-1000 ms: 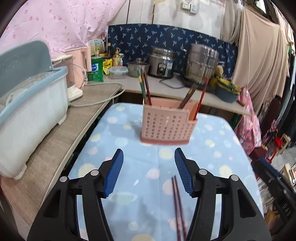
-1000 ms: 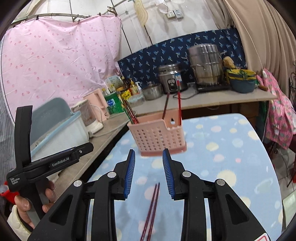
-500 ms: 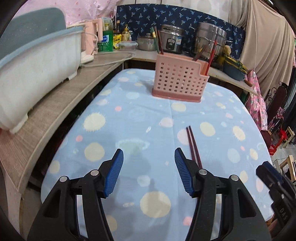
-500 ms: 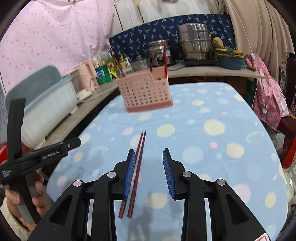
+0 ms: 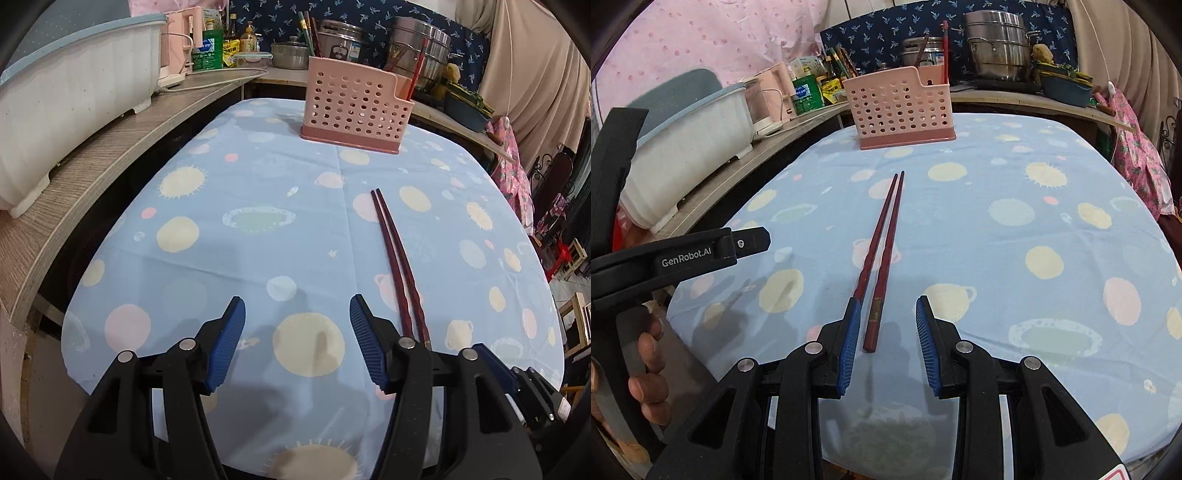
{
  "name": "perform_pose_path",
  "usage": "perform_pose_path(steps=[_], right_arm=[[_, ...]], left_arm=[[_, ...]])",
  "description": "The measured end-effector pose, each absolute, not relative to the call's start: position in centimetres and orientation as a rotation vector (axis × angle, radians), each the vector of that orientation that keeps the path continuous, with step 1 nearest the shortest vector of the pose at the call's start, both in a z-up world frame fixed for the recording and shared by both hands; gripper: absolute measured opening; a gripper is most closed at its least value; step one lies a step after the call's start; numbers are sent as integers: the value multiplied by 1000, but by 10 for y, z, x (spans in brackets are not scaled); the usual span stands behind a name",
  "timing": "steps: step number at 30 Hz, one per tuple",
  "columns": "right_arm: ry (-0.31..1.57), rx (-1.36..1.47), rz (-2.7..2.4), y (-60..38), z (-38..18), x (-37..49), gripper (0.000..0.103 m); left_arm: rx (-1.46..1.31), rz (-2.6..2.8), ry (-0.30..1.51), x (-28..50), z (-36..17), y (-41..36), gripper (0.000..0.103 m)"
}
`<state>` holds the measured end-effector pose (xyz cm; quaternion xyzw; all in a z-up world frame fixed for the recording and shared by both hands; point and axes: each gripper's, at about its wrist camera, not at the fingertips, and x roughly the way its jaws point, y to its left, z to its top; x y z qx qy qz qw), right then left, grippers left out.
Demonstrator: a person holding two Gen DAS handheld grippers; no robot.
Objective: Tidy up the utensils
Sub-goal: 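Move both open tools back down to the last two dark red chopsticks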
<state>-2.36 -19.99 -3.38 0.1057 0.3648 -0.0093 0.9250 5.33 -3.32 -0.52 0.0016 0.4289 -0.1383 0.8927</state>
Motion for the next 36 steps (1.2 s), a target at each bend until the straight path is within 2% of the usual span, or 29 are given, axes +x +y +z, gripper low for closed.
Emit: perform_pose_path(steps=[9,17,19,25,36], right_arm=[[762,201,-19,-191,-45,-19,29],[772,196,-29,-190,-53,-18,15],[772,200,-39,-192,-54,-18,8],[762,223,-68,-204,-54,-22,7],[748,287,-113,-230,-55,-40,7]], left_arm=[[7,-298,916,50,-15,-36,61],[15,-302,934,49,-23,-37,62],[14,-305,938,49,-23,-38,62],[3,-324,937,46,-23,-42,70],[16,-410,968,31,-29,-72,71]])
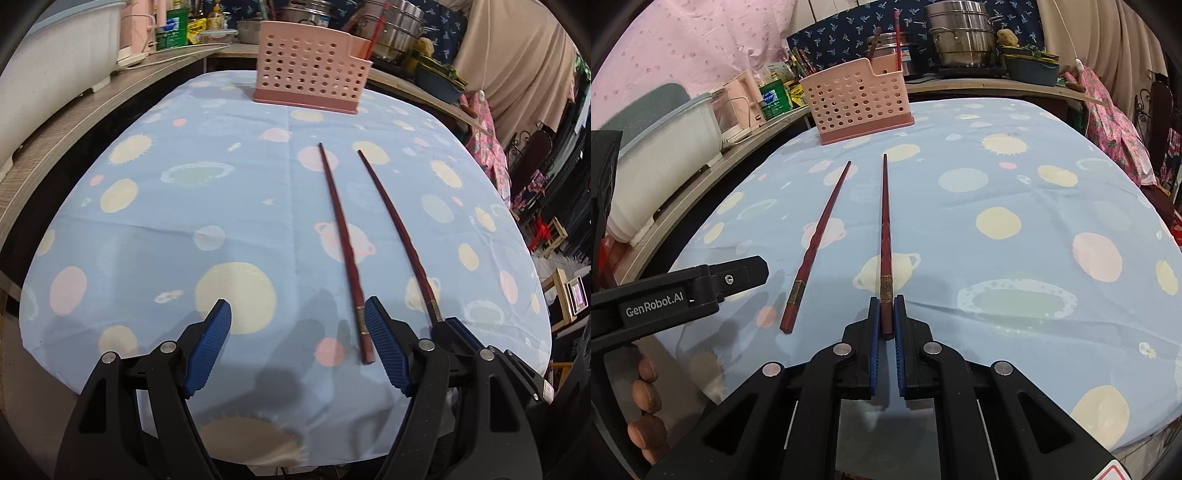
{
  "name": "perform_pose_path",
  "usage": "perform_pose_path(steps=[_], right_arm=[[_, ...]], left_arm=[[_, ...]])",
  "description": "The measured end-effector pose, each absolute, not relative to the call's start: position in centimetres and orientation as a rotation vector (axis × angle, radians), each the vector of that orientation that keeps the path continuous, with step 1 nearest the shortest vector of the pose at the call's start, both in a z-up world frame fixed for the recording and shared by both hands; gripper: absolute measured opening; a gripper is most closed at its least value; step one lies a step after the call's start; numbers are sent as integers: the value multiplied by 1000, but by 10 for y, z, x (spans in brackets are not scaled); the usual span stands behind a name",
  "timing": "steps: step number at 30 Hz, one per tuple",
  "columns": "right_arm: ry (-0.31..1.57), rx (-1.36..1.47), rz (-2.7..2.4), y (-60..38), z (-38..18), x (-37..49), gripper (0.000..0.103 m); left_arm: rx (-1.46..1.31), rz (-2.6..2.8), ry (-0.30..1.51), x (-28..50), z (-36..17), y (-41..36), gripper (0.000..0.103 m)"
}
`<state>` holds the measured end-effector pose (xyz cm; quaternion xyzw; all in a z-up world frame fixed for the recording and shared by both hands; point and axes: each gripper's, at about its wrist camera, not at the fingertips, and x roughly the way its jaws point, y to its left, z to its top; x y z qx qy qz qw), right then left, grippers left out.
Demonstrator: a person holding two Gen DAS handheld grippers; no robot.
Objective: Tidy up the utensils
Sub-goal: 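Move both open tools back down to the last two dark red chopsticks, then close the left tool on a dark red chopstick while the right tool grasps the other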
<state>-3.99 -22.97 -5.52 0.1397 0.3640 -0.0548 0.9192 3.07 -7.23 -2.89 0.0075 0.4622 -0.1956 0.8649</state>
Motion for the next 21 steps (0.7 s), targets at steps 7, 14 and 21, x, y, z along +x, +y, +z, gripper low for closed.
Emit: perform_pose_path(steps=[7,14,21], right_arm=[[746,299,-110,-233,-56,-43,7],[745,299,-110,-233,-56,-43,7],[746,300,-110,-233,-56,-44,7]], left_arm=[[64,-419,994,28,-42,-93,70],[121,-392,959,24,-43,-99,51],[139,-377,954,23,-42,-97,26]])
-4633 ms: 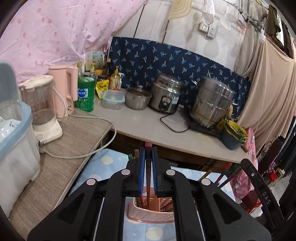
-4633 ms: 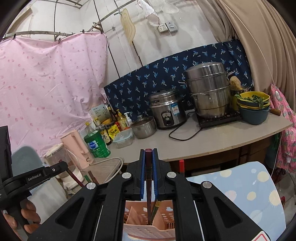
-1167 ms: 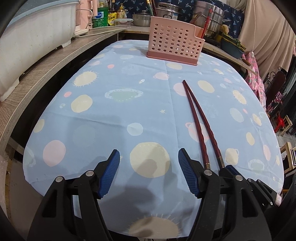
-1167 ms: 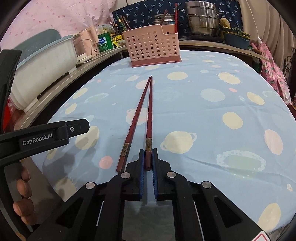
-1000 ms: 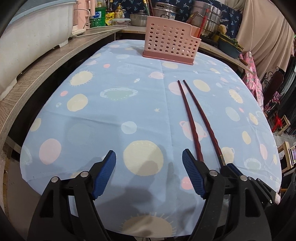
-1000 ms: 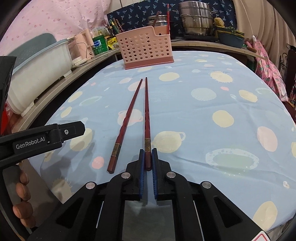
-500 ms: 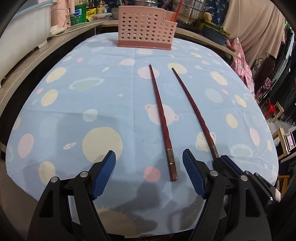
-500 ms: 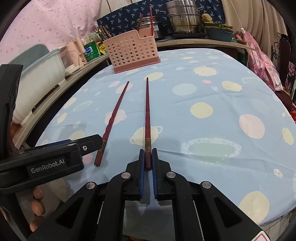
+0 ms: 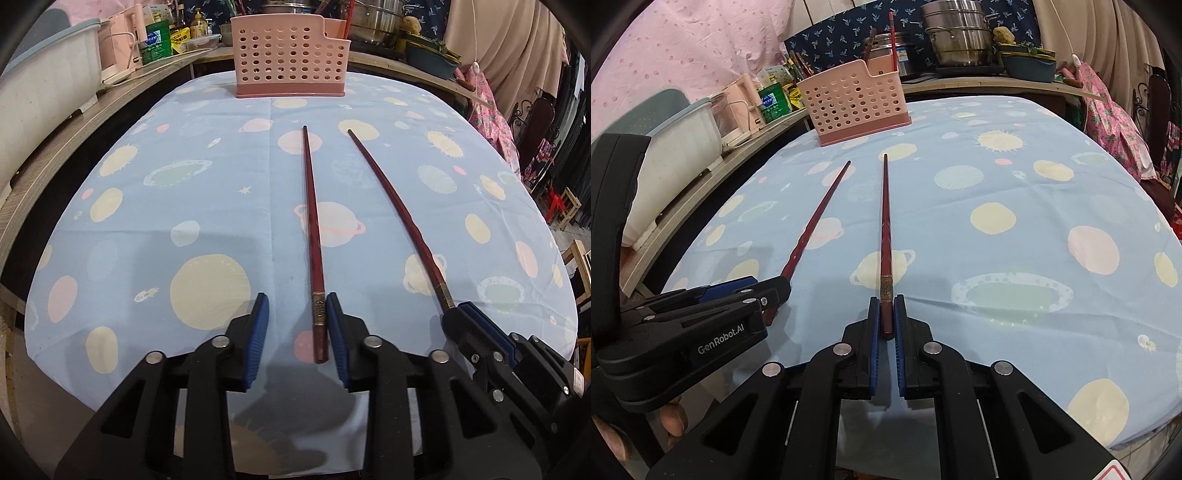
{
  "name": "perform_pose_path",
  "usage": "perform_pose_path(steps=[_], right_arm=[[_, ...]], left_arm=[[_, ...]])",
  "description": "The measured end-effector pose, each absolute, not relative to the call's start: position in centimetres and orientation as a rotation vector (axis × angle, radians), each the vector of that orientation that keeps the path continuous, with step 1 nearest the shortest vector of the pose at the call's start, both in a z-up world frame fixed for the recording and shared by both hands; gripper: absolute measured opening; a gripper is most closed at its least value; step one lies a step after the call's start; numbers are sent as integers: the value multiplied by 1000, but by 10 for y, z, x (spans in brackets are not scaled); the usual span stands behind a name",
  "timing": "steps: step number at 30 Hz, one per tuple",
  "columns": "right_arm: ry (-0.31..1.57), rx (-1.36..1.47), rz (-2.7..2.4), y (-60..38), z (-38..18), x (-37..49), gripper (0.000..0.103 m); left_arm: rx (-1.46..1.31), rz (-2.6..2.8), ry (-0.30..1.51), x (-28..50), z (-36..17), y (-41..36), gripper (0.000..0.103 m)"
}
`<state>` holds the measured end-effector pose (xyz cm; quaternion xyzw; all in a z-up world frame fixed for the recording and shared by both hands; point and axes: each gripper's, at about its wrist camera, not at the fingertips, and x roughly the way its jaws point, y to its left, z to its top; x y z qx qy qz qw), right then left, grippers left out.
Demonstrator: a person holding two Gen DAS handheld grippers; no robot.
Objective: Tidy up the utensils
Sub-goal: 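Close the left tool on a dark red chopstick while the right tool grasps the other, then lift both dark red chopsticks and carry them over the pink basket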
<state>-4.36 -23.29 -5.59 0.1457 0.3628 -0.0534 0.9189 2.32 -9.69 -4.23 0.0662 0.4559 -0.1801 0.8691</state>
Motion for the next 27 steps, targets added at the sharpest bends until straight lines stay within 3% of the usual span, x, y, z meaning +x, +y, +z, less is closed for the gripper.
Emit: perform_pose_path(steps=[2,5,27], right_arm=[[746,299,-110,-233,-56,-44,7],[746,297,-110,-233,-56,-44,7],[714,289,-89,-227,-40,-52,7]], left_arm=[[138,-377,955,23,-42,-97,14],[138,-382,961,23,-42,-95,8],[79,-418,1009,21,-33,-82,7]])
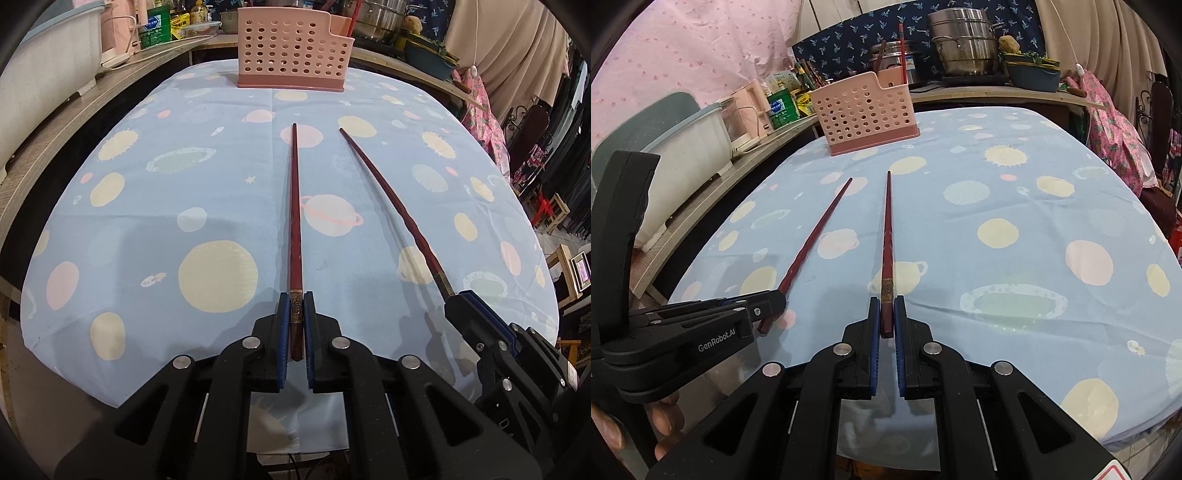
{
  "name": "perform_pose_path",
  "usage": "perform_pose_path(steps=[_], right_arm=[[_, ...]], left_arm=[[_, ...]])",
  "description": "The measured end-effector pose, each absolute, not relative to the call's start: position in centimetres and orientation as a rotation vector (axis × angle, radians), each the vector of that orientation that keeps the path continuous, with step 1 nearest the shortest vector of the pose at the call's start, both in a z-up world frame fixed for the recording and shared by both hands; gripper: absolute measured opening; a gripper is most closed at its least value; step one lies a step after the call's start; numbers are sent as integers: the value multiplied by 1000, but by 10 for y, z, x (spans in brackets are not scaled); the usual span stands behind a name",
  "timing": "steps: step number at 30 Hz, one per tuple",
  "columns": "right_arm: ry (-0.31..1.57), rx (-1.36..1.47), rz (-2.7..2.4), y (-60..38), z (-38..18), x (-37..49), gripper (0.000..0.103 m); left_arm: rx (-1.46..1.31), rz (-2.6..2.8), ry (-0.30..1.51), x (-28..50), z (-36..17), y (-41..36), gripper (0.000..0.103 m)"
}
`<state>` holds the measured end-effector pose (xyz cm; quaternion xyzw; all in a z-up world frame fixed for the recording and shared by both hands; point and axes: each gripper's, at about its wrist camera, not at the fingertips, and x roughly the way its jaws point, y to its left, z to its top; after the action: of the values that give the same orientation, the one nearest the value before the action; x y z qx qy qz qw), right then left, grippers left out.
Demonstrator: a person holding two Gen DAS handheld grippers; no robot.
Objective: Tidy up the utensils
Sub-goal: 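Lift both dark red chopsticks and carry them over the pink basket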
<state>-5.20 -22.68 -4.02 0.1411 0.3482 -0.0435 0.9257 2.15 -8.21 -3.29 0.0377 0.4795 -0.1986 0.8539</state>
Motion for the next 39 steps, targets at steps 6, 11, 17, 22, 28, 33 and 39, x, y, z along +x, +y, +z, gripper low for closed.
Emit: perform_pose_path(steps=[6,11,17,22,28,33,39], right_arm=[[688,292,-73,-225,-23,-53,7],[641,299,-67,-227,0,-53,7],[582,313,-56,-234,32,-47,7],[510,315,-64,-243,65,-39,7],[424,311,-58,-250,102,-21,7],[388,322,-46,-257,121,-1,7],[375,349,-25,-263,131,23,7]], left_arm=[[48,-428,979,20,-14,-74,7],[19,-433,931,22,11,-66,7],[-28,-429,867,30,45,-55,7],[-62,-420,794,44,79,-46,7],[-87,-410,718,65,117,-44,7],[-99,-409,697,87,134,-47,7],[-103,-404,703,114,142,-56,7]])
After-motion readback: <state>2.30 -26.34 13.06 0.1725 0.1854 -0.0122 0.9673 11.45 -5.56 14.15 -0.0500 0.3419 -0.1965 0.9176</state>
